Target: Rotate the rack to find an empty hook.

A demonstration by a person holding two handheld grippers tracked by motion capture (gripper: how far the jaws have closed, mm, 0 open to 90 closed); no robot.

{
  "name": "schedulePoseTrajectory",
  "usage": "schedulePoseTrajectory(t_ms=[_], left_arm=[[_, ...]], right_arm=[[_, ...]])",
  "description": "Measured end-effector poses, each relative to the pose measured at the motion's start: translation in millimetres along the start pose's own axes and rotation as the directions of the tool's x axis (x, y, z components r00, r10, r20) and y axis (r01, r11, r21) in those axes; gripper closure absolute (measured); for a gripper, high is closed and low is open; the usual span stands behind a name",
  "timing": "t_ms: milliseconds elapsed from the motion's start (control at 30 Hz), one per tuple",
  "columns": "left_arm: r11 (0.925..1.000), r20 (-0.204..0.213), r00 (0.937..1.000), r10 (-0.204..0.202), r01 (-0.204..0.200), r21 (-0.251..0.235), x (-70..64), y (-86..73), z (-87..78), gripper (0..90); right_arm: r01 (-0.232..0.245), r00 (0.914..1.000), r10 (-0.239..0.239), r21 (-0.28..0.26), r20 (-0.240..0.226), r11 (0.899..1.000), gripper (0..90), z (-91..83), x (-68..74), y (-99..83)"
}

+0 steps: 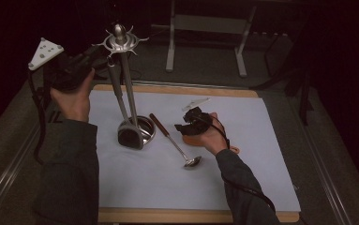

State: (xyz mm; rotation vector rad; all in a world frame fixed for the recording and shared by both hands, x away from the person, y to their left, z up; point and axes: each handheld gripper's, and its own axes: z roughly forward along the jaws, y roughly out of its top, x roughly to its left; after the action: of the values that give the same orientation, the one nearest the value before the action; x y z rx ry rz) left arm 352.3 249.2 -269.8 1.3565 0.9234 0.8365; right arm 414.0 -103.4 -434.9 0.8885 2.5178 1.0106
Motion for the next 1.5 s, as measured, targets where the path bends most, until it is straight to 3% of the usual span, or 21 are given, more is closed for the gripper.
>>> schedulePoseTrajectory(t_ms=[367, 533, 633, 733, 867, 1100, 1267, 1500], left_arm=[[0.9994, 0.001, 0.9998, 0.02, -0.02, 0.028, 4.4, -4.9, -6.3, 89.0], [0.9973, 0.02, 0.9991, 0.038, -0.039, 0.062, 4.6, -8.9, -7.5, 88.6], [0.9933, 0.041, 0.9977, 0.055, -0.058, 0.1, 3.8, -15.5, -8.7, 87.9], [0.9836, 0.058, 0.9953, 0.078, -0.086, 0.158, 2.6, -26.3, -10.4, 87.0], [0.9696, 0.079, 0.9924, 0.095, -0.11, 0.219, 1.1, -45.1, -15.1, 86.1], [0.9507, 0.092, 0.9926, 0.079, -0.103, 0.293, 3.5, -88.1, -29.9, 84.0], [0.9422, 0.098, 0.9933, 0.063, -0.091, 0.322, 2.1, -125.3, -44.1, 82.9], [0.9201, 0.119, 0.9912, 0.06, -0.101, 0.379, -4.9, -184.8, -58.6, 81.2]], right_arm=[[-0.001, 1.0, 0.001, 0.009, 0.002, 1.0, 49.3, 1.5, -1.6, -2.6], [0.003, 1.0, -0.003, 0.015, 0.004, 1.0, 49.3, 2.4, -2.1, -4.4], [0.014, 0.9998, -0.014, 0.028, 0.012, 1.0, 49.3, 2.8, -2.4, -6.2], [0.012, 0.9998, -0.012, 0.037, 0.015, 0.999, 49.3, 2.8, -3.3, -8.1], [0.011, 0.9998, -0.012, 0.041, 0.017, 0.999, 49.3, 2.9, -5.3, -10.3], [0.022, 0.9997, -0.022, 0.052, 0.007, 0.998, 49.3, 6.0, -3.0, -10.2], [0.031, 0.9995, -0.031, 0.066, 0.007, 0.997, 49.3, 9.6, -0.6, -9.5], [0.028, 0.9996, -0.028, 0.091, 0.0, 0.995, 49.2, 16.6, 0.9, -10.0]])
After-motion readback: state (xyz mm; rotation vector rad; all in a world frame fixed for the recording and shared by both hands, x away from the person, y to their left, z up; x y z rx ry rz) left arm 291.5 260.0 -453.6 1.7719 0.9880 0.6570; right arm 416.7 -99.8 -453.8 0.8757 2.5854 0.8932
